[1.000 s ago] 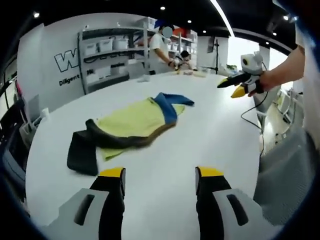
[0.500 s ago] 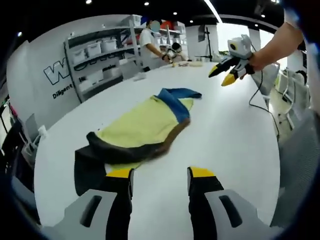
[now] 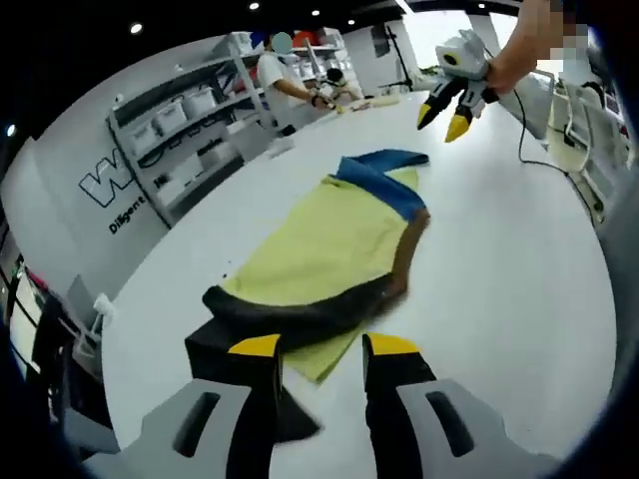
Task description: Fold the garment on the visible template until the final outline fits inside the template.
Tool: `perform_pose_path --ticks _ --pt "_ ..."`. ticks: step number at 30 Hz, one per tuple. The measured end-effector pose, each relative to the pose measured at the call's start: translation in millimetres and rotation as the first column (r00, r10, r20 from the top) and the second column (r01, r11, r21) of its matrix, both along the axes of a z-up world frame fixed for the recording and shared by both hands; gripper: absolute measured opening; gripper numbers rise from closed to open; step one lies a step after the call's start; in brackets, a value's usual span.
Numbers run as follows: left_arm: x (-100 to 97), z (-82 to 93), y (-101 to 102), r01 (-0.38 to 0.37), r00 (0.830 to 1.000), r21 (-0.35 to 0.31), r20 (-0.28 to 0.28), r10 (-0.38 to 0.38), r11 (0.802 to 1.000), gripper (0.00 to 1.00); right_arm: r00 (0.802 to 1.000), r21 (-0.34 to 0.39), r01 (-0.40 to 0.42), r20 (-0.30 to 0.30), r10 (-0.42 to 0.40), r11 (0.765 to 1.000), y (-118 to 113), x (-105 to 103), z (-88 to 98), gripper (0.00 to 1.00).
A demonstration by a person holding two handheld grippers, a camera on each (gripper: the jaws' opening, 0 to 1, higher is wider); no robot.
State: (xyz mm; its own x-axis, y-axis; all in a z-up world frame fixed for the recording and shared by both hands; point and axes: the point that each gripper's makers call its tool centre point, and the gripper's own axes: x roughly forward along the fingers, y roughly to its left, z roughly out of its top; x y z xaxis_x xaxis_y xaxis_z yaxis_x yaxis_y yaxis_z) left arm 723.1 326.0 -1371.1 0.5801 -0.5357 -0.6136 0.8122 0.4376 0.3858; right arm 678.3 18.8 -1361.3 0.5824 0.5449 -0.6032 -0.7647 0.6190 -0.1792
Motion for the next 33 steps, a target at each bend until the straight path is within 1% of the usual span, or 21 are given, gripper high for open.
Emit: perform_pose_path --ticks 2,3,6,8,10,14,16,17,20,21,22,23,25,30,33 --pt "7.8 -2.8 2 0.015 1.000 0.034 0.020 -0.016 0.999 0.30 1.000 -0.002 -0.002 -0.008 0.002 1.000 -1 3 -2.9 0.31" --pt "10.4 -3.4 2 0.021 0.999 0.040 0.027 -0.022 0.999 0.30 1.000 -0.003 -0.005 -0.011 0.005 1.000 -1 4 -4.2 0.31" --pt "21.2 -5.6 0 0.057 0.996 0.093 0.063 -0.063 0.994 0.28 1.000 -0.010 -0.012 -0.021 0.011 1.000 -2 7 -7.3 0.30" --pt "23.1 -8.7 -3 0.087 0.993 0.123 0.067 -0.096 0.989 0.26 0.999 -0.023 -0.018 -0.027 0.018 1.000 -4 10 -11.3 0.30" --pt "24.8 -12.5 -6 0.130 0.985 0.183 0.087 -0.147 0.974 0.25 0.999 -0.023 -0.017 -0.031 0.016 1.000 -6 14 -12.9 0.30" --pt "24.6 -21.2 -11 0.183 0.974 0.241 0.086 -0.209 0.953 0.24 0.999 -0.030 -0.029 -0.034 0.028 0.999 -6 19 -15.5 0.29" --pt "24.6 -26.0 -15 0.213 0.966 0.272 0.083 -0.244 0.938 0.23 0.998 -0.037 -0.042 -0.037 0.041 0.998 -5 20 -17.2 0.29" --pt "25.9 -29.4 -14 0.230 0.960 0.313 0.085 -0.268 0.921 0.23 0.998 -0.039 -0.048 -0.038 0.047 0.998 -5 21 -17.8 0.28" --pt "27.2 -35.7 -18 0.262 0.948 0.353 0.080 -0.308 0.898 0.22 0.998 -0.041 -0.053 -0.040 0.052 0.998 -5 24 -18.8 0.28" --pt "29.2 -39.2 -16 0.272 0.942 0.394 0.079 -0.327 0.878 0.23 0.998 -0.038 -0.053 -0.040 0.051 0.998 -5 25 -19.0 0.28" --pt "29.0 -41.3 -16 0.281 0.938 0.404 0.074 -0.337 0.871 0.23 0.998 -0.035 -0.051 -0.043 0.049 0.998 -6 26 -19.5 0.28" --pt "28.8 -42.6 -17 0.286 0.938 0.401 0.070 -0.341 0.870 0.23 0.998 -0.032 -0.051 -0.043 0.049 0.998 -6 27 -19.6 0.27" --pt "31.1 -44.6 -19 0.295 0.932 0.411 0.073 -0.354 0.862 0.23 0.998 -0.036 -0.054 -0.043 0.052 0.998 -6 27 -21.2 0.27" --pt "39.3 -44.1 -22 0.304 0.924 0.439 0.080 -0.374 0.846 0.19 0.997 -0.039 -0.057 -0.049 0.055 0.998 -8 29 -24.8 0.26" --pt "41.2 -46.4 -22 0.316 0.917 0.461 0.076 -0.392 0.829 0.18 0.997 -0.039 -0.060 -0.055 0.058 0.997 -8 30 -27.0 0.28"
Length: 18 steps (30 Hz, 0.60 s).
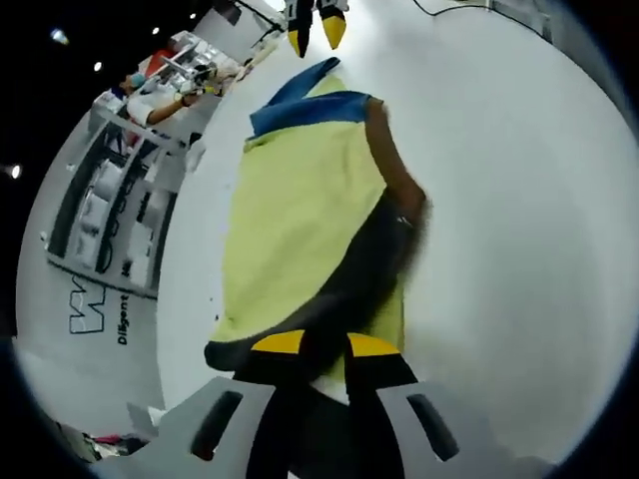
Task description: Fold the garment on the visible template until the final outline fits inside the template.
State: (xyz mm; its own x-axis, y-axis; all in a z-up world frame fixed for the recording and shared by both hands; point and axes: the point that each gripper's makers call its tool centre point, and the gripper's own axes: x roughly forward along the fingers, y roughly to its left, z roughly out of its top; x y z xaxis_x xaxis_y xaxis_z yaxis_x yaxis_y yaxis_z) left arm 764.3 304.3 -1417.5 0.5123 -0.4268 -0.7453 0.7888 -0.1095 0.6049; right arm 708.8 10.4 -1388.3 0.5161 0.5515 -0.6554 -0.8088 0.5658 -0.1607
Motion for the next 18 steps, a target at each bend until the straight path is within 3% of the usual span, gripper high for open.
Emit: perform_pose_path --ticks 12,18 --pt "-1.4 -5.1 4 0.022 1.000 0.027 -0.013 -0.022 0.999 0.19 1.000 0.000 -0.009 -0.003 0.009 1.000 1 5 -2.9 0.27" --pt "-6.7 -14.3 0 0.055 0.998 0.059 -0.047 -0.052 0.997 0.11 0.999 -0.023 -0.032 -0.003 0.032 0.999 2 8 -4.5 0.27"
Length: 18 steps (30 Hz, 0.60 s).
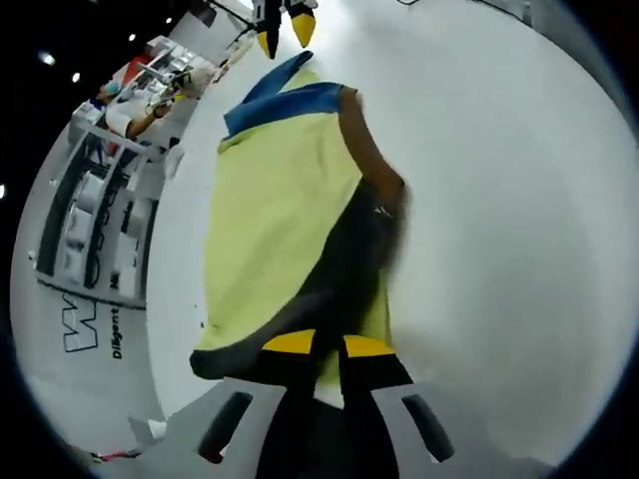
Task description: Fold the garment on the visible template until the final outline fits inside the template.
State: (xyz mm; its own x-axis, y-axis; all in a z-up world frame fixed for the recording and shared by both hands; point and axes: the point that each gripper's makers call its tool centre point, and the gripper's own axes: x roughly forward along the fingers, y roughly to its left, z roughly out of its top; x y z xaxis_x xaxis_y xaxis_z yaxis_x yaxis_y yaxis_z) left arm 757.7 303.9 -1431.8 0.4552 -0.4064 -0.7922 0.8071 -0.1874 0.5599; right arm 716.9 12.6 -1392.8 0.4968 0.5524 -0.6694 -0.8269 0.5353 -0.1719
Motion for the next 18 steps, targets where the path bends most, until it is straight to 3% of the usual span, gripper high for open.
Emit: perform_pose_path --ticks 6,9,14,18 --pt "2.5 0.6 -1 -0.026 1.000 -0.017 -0.016 0.026 1.000 0.08 0.998 -0.047 -0.058 0.007 0.058 0.997 7 6 -6.4 0.26" --pt "5.8 6.5 -1 -0.063 0.998 -0.060 -0.027 0.061 0.996 0.08 0.995 -0.094 -0.100 0.020 0.102 0.991 11 12 -10.1 0.25" --pt "7.8 22.6 -4 -0.078 0.997 -0.106 -0.009 0.077 0.991 0.08 0.979 -0.197 -0.191 0.037 0.202 0.962 16 17 -21.4 0.23" --pt "7.7 29.7 -5 -0.074 0.997 -0.118 0.005 0.075 0.990 0.08 0.971 -0.239 -0.216 0.051 0.234 0.947 19 22 -27.7 0.21"
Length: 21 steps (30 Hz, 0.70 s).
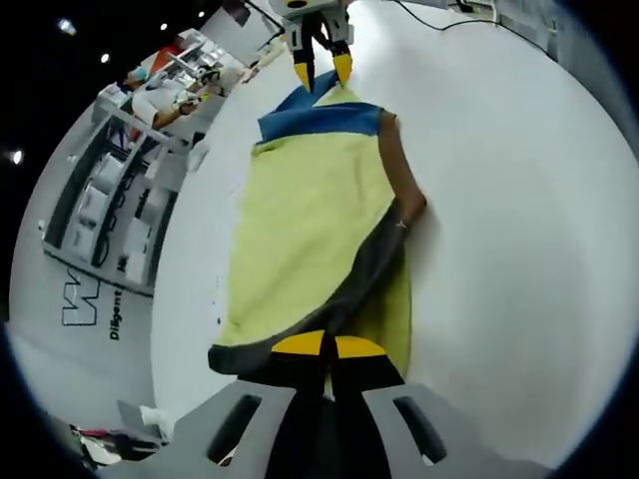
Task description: Fold the garment on the visible template until the final outline fits inside the template.
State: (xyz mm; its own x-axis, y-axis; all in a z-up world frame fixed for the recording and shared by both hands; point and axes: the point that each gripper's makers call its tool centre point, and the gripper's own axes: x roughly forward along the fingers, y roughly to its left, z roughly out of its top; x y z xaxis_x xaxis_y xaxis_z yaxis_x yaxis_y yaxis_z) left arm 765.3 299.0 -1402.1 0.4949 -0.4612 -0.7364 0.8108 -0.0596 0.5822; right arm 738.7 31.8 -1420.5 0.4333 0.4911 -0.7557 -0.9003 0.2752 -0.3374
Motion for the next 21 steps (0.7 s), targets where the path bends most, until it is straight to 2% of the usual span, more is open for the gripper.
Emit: perform_pose_path --ticks 1,3,5,7,9,10,11,14,16,21 --pt "0.7 0.9 0 0.000 1.000 -0.002 0.004 0.000 1.000 0.08 1.000 -0.004 -0.009 0.002 0.009 1.000 2 0 -0.8 0.20" --pt "1.8 2.1 1 -0.002 1.000 -0.008 0.008 0.002 1.000 0.08 0.998 -0.075 -0.048 0.037 0.051 0.996 -1 5 -4.6 0.18" --pt "1.6 4.4 1 -0.002 1.000 -0.008 0.010 0.002 1.000 0.08 0.998 -0.081 -0.051 0.032 0.054 0.995 -1 7 -8.8 0.16" --pt "1.3 4.1 1 -0.001 1.000 -0.008 0.011 0.002 1.000 0.08 0.996 -0.125 -0.066 0.050 0.073 0.990 -5 11 -11.6 0.14" --pt "1.1 4.9 2 -0.001 1.000 -0.008 0.012 0.001 1.000 0.08 0.996 -0.119 -0.071 0.051 0.077 0.990 -4 13 -10.4 0.13" --pt "1.0 5.0 2 -0.001 1.000 -0.008 0.012 0.001 1.000 0.08 0.995 -0.135 -0.080 0.054 0.088 0.988 -5 14 -11.4 0.12" --pt "0.9 4.9 2 0.000 1.000 -0.008 0.012 0.000 1.000 0.08 0.991 -0.181 -0.096 0.075 0.112 0.979 -9 18 -12.7 0.11" --pt "0.9 4.7 2 0.000 1.000 -0.009 0.012 0.001 1.000 0.08 0.991 -0.182 -0.107 0.059 0.120 0.977 -9 16 -18.0 0.09" --pt "1.1 5.0 1 -0.002 1.000 -0.010 0.013 0.002 1.000 0.08 0.986 -0.244 -0.132 0.069 0.153 0.961 -15 18 -23.4 0.07" --pt "1.4 4.8 -2 0.000 1.000 -0.015 0.015 0.001 1.000 0.08 0.984 -0.236 -0.134 0.083 0.157 0.963 -12 21 -22.9 0.06"
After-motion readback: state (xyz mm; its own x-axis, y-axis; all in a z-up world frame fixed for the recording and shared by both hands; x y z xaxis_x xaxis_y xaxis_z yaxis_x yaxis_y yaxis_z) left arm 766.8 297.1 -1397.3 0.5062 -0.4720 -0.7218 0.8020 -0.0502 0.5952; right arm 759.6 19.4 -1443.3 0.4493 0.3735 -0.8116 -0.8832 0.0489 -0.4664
